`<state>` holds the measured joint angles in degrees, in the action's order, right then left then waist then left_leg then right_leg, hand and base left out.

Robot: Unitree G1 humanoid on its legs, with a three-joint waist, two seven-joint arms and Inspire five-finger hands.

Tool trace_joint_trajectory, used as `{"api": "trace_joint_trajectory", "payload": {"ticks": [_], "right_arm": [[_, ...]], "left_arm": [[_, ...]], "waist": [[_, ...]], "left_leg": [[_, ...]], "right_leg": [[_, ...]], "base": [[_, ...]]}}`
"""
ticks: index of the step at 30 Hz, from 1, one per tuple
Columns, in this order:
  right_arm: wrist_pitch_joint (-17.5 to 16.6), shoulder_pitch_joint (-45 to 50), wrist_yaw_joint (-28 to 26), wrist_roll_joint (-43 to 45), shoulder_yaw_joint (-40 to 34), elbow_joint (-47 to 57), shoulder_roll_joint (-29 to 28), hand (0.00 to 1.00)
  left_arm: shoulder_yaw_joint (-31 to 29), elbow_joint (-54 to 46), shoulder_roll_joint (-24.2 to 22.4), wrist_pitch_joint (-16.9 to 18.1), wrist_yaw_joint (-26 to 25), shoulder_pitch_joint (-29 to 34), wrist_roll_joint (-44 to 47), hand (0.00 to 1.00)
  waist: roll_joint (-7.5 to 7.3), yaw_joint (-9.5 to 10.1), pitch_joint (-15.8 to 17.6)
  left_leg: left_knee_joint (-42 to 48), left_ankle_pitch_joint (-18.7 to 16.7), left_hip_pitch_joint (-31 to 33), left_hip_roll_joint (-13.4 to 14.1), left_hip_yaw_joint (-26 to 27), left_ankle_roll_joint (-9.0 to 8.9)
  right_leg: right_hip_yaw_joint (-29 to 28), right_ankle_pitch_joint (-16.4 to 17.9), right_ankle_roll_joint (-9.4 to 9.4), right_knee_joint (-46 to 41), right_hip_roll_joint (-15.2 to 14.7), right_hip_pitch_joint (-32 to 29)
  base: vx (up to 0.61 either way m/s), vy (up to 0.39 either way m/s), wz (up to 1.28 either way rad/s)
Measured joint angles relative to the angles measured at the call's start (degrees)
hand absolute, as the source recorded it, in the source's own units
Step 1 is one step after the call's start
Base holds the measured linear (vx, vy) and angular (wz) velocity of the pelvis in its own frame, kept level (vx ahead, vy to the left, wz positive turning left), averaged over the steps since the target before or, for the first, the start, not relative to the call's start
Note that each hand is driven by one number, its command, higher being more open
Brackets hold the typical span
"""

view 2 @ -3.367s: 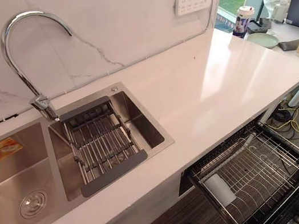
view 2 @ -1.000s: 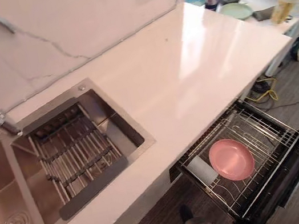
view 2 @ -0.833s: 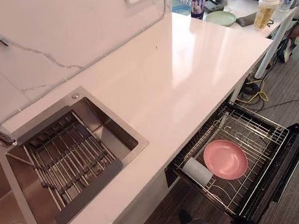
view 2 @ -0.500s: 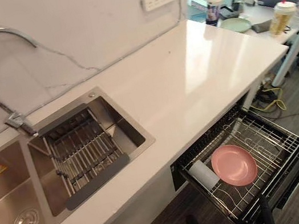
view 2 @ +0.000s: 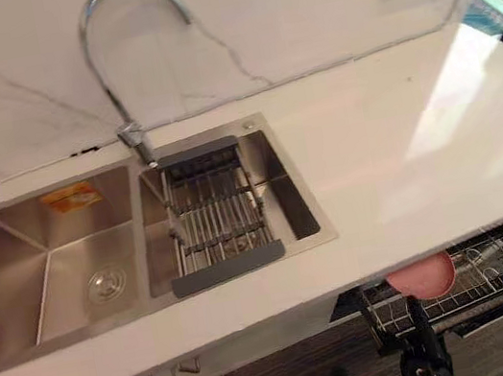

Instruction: Walk over to the sink, pick up the cup, carry it to the dishwasher, place the cup inside the dishwasher, then close the dishwasher door

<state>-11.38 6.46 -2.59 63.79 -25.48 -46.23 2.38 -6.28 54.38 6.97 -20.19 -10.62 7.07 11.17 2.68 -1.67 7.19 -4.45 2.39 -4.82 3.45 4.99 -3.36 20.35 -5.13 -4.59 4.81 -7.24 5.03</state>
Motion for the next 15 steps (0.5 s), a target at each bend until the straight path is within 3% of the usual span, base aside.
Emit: {"api": "trace_joint_trajectory", "payload": {"ticks": [2,7,15], "right_arm": [[0.38,-1.89,0.3,-0.19,-0.36,0.19,0.4,1.0],[-0.09,-1.55,0.35,-1.64,0.43,0.43,2.65,1.0],[1.41,-1.2,0.62,-16.82,5.12,2.11,7.51,1.0]], "left_arm": [[-0.86,-0.21,-0.29,0.12,0.56,0.05,0.01,1.0],[-2.98,-0.39,-0.6,0.81,2.21,0.62,0.08,1.0],[-3.01,-0.16,-1.62,5.23,2.37,1.1,-0.04,1.0]], "waist": [[0.08,0.75,-0.05],[0.29,0.56,0.03],[2.24,-0.09,0.9]], "left_leg": [[-0.15,0.68,0.82,-0.21,-1.57,0.08],[-0.17,1.72,2.53,-0.5,-4.34,-0.41],[-0.14,1.83,4.28,0.71,-5.56,-0.59]], "right_leg": [[1.48,0.05,-0.07,0.0,-0.21,0.0],[3.96,0.39,-0.49,0.01,-0.25,-0.08],[4.23,0.94,0.38,0.25,1.26,-1.43]], "base": [[-0.08,-0.002,0.46],[-0.08,0.001,0.26],[-0.1,-0.016,0.06]]}}
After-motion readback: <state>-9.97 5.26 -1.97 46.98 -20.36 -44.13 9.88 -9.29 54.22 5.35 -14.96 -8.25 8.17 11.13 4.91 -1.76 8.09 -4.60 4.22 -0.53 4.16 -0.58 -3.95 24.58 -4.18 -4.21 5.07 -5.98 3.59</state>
